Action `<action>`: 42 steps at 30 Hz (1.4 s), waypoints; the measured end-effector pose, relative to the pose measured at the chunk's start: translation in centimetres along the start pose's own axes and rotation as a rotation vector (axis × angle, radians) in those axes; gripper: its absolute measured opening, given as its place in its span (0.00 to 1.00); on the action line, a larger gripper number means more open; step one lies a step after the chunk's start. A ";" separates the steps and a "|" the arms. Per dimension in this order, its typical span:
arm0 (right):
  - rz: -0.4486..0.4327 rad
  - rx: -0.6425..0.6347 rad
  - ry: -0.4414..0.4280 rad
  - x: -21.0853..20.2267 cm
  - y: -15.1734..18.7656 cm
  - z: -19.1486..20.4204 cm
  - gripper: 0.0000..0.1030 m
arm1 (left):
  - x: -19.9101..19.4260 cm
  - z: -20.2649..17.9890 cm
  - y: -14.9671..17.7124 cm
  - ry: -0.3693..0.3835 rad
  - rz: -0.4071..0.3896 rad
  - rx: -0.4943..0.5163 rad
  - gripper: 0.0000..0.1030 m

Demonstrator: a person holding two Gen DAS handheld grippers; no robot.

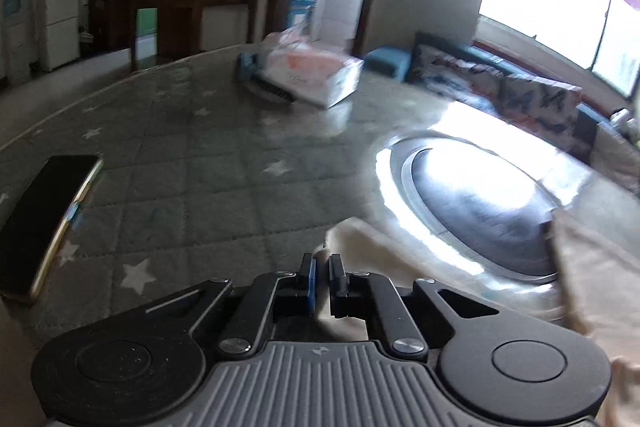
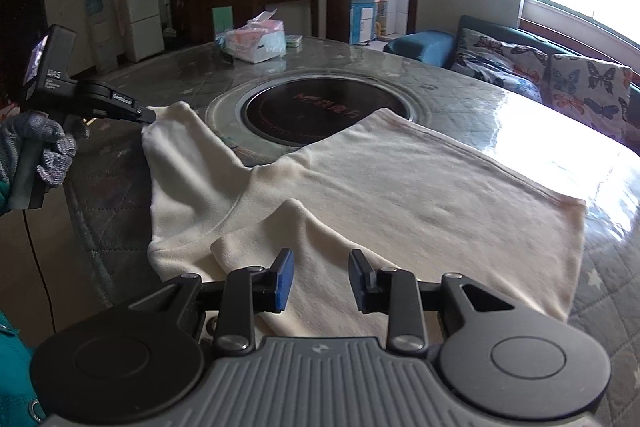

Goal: Fold clothes

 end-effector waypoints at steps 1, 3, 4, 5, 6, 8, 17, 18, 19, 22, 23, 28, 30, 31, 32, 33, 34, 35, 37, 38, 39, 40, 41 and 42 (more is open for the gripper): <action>-0.005 0.012 0.003 -0.3 0.2 -0.2 0.29 | -0.7 -0.7 -0.2 0.029 -0.012 0.005 0.06; -0.016 0.040 0.011 -0.8 0.6 -0.9 0.29 | -2.5 -2.6 -0.7 0.094 -0.042 0.037 0.06; -0.019 0.049 0.015 -1.0 0.8 -1.1 0.29 | -3.4 -3.7 -0.9 0.130 -0.057 0.056 0.06; -0.025 0.064 0.023 -1.3 1.0 -1.5 0.29 | -4.4 -5.1 -1.0 0.168 -0.072 0.083 0.06; -0.029 0.078 0.029 -1.5 1.3 -1.8 0.29 | -5.4 -6.5 -1.0 0.206 -0.087 0.111 0.06; -0.038 0.103 0.036 -1.9 1.7 -2.4 0.29 | -7.4 -9.5 -0.9 0.282 -0.111 0.174 0.06; -0.087 0.222 0.086 -4.6 4.2 -5.4 0.29 | -11.8 -22.2 3.9 0.606 -0.073 0.437 0.06; -0.089 0.230 0.092 -4.8 4.4 -5.6 0.29 | -11.7 -23.2 4.7 0.630 -0.049 0.457 0.06; -0.091 0.242 0.101 -5.1 4.7 -6.0 0.29 | -11.4 -24.1 5.5 0.648 -0.025 0.476 0.06; -0.091 0.274 0.124 -5.6 5.5 -6.9 0.29 | -10.5 -25.6 7.8 0.698 0.053 0.535 0.08; -0.090 0.284 0.129 -5.7 5.7 -7.2 0.29 | -10.3 -25.8 8.5 0.707 0.078 0.555 0.13; -0.084 0.307 0.132 -5.7 5.8 -7.6 0.29 | -9.5 -24.2 10.1 0.688 0.110 0.625 0.37; -0.081 0.310 0.121 -5.4 5.6 -7.5 0.29 | -9.1 -22.1 9.5 0.656 0.102 0.617 0.40; -0.080 0.312 0.115 -5.3 5.5 -7.5 0.29 | -8.9 -21.1 9.2 0.639 0.098 0.613 0.40; -0.077 0.312 0.106 -5.1 5.3 -7.4 0.29 | -8.5 -19.9 8.9 0.610 0.091 0.613 0.41; -0.071 0.309 0.097 -4.7 5.1 -7.2 0.29 | -8.2 -18.7 8.6 0.580 0.084 0.612 0.42; -0.066 0.306 0.089 -4.4 5.0 -7.0 0.29 | -8.3 -17.5 8.5 0.551 0.087 0.608 0.42; -0.059 0.302 0.083 -4.1 4.9 -6.8 0.29 | -7.9 -16.3 8.5 0.524 0.093 0.605 0.42; -0.046 0.298 0.076 -3.4 4.7 -6.6 0.29 | -7.1 -14.2 8.5 0.475 0.106 0.601 0.43; -0.040 0.299 0.075 -3.1 4.6 -6.6 0.29 | -6.9 -13.2 8.7 0.457 0.111 0.601 0.44; -0.034 0.300 0.074 -2.7 4.6 -6.6 0.29 | -6.8 -12.5 8.9 0.445 0.117 0.602 0.44; -0.027 0.304 0.073 -2.4 4.5 -6.6 0.29 | -6.7 -11.8 9.2 0.433 0.122 0.604 0.44; -0.019 0.309 0.070 -2.1 4.5 -6.6 0.29 | -6.6 -11.1 9.4 0.422 0.127 0.605 0.44; -0.012 0.313 0.066 -1.8 4.6 -6.7 0.29 | -6.5 -10.8 9.6 0.415 0.127 0.610 0.44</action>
Point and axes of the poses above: each gripper's, at about its wrist camera, not at the fingertips, and x roughly the way its jaws point, z to its left, y to its underside, the point moved 6 cm from there along x, roughly the way its jaws point, and after that the axes turned 10 degrees about z, right-handed, at the moved point
